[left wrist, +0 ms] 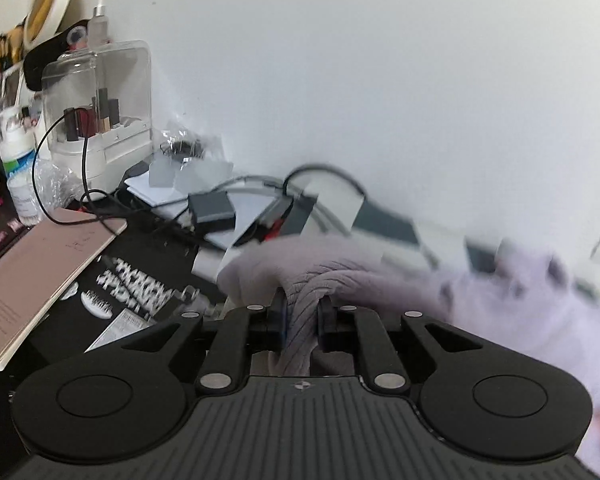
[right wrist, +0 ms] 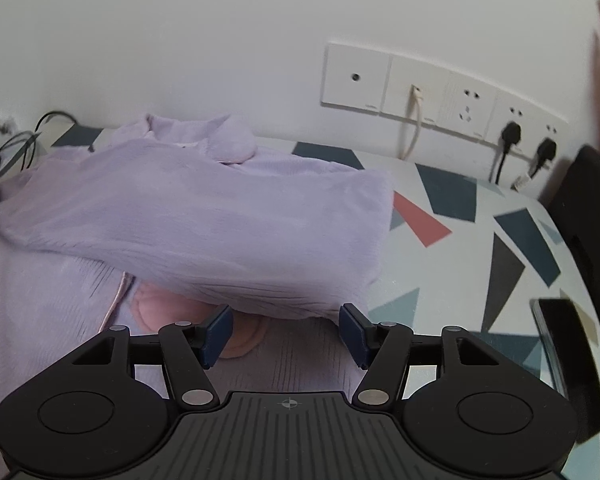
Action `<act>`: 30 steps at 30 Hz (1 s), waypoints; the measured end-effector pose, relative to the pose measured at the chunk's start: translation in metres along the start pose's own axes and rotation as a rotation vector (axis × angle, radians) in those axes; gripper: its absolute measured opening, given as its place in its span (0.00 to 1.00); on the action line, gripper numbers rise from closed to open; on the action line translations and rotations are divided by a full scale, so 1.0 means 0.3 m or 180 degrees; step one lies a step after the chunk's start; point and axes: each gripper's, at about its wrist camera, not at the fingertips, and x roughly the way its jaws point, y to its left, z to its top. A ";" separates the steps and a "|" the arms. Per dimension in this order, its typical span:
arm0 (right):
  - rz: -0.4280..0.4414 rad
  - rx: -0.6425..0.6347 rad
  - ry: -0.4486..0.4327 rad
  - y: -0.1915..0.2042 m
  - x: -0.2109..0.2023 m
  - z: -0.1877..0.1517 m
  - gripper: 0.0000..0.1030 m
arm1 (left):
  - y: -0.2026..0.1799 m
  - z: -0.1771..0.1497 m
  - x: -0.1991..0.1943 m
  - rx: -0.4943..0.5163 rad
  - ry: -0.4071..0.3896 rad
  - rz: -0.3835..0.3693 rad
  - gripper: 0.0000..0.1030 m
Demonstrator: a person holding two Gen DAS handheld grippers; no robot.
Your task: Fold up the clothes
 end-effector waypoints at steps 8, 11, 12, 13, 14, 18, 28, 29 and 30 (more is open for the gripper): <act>-0.0041 0.0297 -0.0148 -0.076 -0.049 0.008 0.54 | -0.356 0.162 -0.135 0.0211 -0.0443 -0.0937 0.13; -0.0077 0.0431 -0.0190 -0.117 -0.067 -0.001 0.54 | -0.529 0.152 -0.162 0.0344 -0.0446 -0.1430 0.14; -0.0089 0.0481 -0.0194 -0.132 -0.070 -0.008 0.54 | -0.586 0.149 -0.171 0.0389 -0.0447 -0.1594 0.14; -0.0098 0.0525 -0.0191 -0.144 -0.071 -0.016 0.54 | -0.639 0.128 -0.161 0.0451 -0.0384 -0.1699 0.14; -0.0108 0.0568 -0.0188 -0.156 -0.072 -0.024 0.54 | -0.687 0.091 -0.134 0.0528 -0.0267 -0.1753 0.16; -0.0102 0.0680 -0.0152 -0.182 -0.071 -0.063 0.54 | -0.813 -0.100 0.022 0.1010 0.0463 -0.1618 0.32; 0.0197 0.0323 -0.0244 -0.077 -0.047 -0.029 0.59 | -0.652 -0.327 0.013 0.1698 0.0397 -0.0573 0.76; 0.0256 0.0281 -0.0247 -0.057 -0.037 -0.018 0.59 | -0.628 -0.343 0.016 0.1749 0.0407 -0.0483 0.76; 0.0320 0.0220 -0.0255 -0.033 -0.025 -0.008 0.60 | -0.605 -0.359 0.019 0.1800 0.0417 -0.0393 0.76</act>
